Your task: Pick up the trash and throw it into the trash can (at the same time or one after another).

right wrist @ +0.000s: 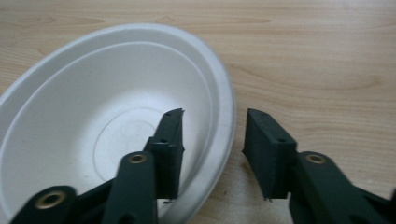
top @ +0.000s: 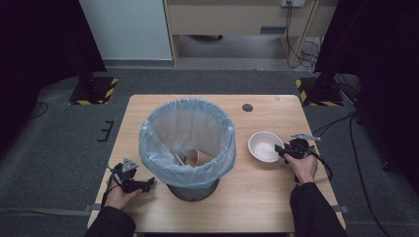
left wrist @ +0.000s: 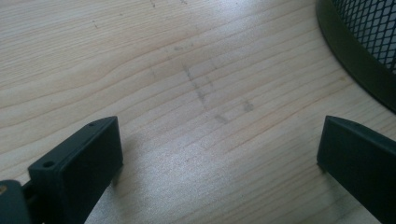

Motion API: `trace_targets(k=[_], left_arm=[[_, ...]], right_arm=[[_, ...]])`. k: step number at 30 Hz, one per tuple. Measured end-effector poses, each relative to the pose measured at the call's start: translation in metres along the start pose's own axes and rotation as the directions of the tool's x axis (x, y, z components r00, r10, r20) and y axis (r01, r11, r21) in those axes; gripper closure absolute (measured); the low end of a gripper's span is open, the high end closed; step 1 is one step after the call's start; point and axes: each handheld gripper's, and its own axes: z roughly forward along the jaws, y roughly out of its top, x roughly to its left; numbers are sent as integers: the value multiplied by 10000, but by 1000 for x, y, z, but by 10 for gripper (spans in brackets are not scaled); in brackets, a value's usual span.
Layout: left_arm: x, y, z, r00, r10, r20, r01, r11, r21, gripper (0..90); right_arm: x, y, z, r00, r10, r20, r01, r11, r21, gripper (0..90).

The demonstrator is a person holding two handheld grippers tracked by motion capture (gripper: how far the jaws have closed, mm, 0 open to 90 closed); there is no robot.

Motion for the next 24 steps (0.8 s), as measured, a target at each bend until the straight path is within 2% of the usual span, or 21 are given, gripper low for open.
trace_targets(k=[3, 6, 10, 17, 21, 24], left_arm=[[0, 0, 0, 10000, 2, 1, -2, 10000, 3, 0], [0, 0, 0, 10000, 1, -11, -1, 10000, -1, 0], [0, 0, 0, 10000, -2, -1, 2, 10000, -1, 0], [0, 0, 0, 10000, -1, -10, 1, 10000, 1, 0], [0, 0, 0, 10000, 1, -1, -1, 10000, 1, 0], [0, 0, 0, 10000, 2, -1, -2, 10000, 4, 0]], right_arm=[[3, 1, -3, 10000, 29, 23, -29, 9999, 122, 741], [6, 4, -7, 9996, 239, -141, -239, 9997, 3, 787], [11, 9, -12, 9994, 147, -322, -150, 9998, -108, 804], [17, 23, -29, 9980, 114, -624, -159, 9973, -711, 832], [19, 31, -41, 9963, 127, -851, -227, 9929, -1170, 833], [21, 38, -52, 9948, 157, -1007, -330, 9843, -1731, 832]])
